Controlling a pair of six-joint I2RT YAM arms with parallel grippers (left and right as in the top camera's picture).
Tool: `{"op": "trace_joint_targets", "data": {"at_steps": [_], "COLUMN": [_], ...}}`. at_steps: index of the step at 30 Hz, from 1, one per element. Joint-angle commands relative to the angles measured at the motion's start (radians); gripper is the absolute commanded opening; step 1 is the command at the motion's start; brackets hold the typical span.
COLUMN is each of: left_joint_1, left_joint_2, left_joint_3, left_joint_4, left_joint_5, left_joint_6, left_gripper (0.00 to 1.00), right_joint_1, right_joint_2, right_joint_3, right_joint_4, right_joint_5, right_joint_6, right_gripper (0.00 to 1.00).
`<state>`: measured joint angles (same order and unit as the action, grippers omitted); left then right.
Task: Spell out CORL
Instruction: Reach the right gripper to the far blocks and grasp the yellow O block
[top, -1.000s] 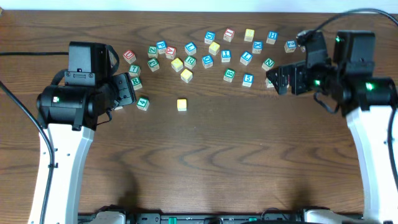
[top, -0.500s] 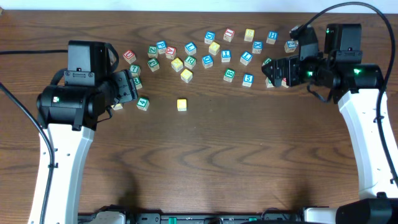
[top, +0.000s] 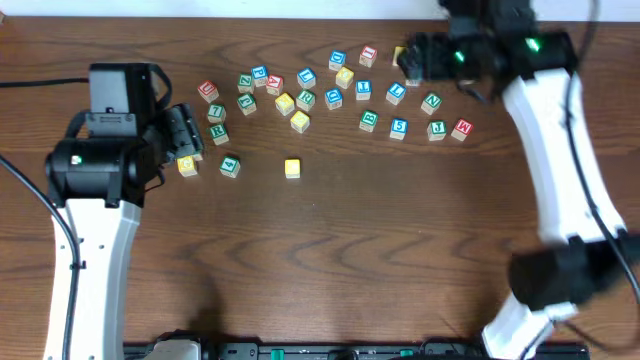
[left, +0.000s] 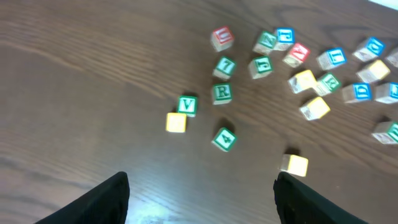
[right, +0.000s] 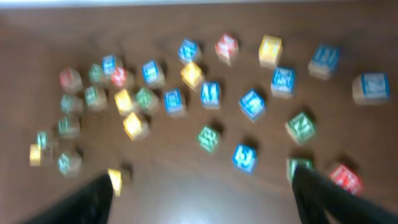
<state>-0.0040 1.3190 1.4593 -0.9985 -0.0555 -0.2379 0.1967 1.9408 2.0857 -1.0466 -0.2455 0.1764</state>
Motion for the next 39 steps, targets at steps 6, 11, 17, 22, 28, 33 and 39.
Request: {"op": "trace_joint_targets", "data": {"at_steps": [6, 11, 17, 22, 28, 33, 39], "left_joint_1": [0.026, 0.026, 0.026, 0.026, 0.026, 0.026, 0.026], "left_joint_2": [-0.006, -0.006, -0.006, -0.006, -0.006, -0.005, 0.008], "left_joint_3": [0.009, 0.009, 0.003, -0.005, -0.005, -0.005, -0.005], "left_joint_4": [-0.003, -0.003, -0.007, -0.011, -0.01, -0.011, -0.011], "left_joint_5": [-0.02, -0.02, -0.02, -0.02, -0.02, -0.02, -0.02], "left_joint_6": [0.004, 0.004, 0.004, 0.005, 0.005, 0.005, 0.005], "left_gripper": [0.73, 0.73, 0.73, 0.73, 0.73, 0.73, 0.73], "right_joint_1": [0.11, 0.159, 0.206, 0.23, 0.243, 0.244, 0.244], "right_joint_2": [0.36, 0.478, 0.587, 0.642, 0.678, 0.71, 0.732], "right_joint_3": [0.457, 0.47, 0.47, 0.47, 0.468, 0.464, 0.448], "right_joint_4": [-0.1, -0.012, 0.034, 0.068, 0.097, 0.152, 0.214], "right_joint_5": [0.109, 0.18, 0.313, 0.361, 0.436, 0.444, 0.447], "right_joint_6": [0.212, 0.291, 0.393, 0.423, 0.469, 0.504, 0.508], "right_gripper": [0.77, 0.71, 0.58, 0.56, 0.54, 0.51, 0.5]}}
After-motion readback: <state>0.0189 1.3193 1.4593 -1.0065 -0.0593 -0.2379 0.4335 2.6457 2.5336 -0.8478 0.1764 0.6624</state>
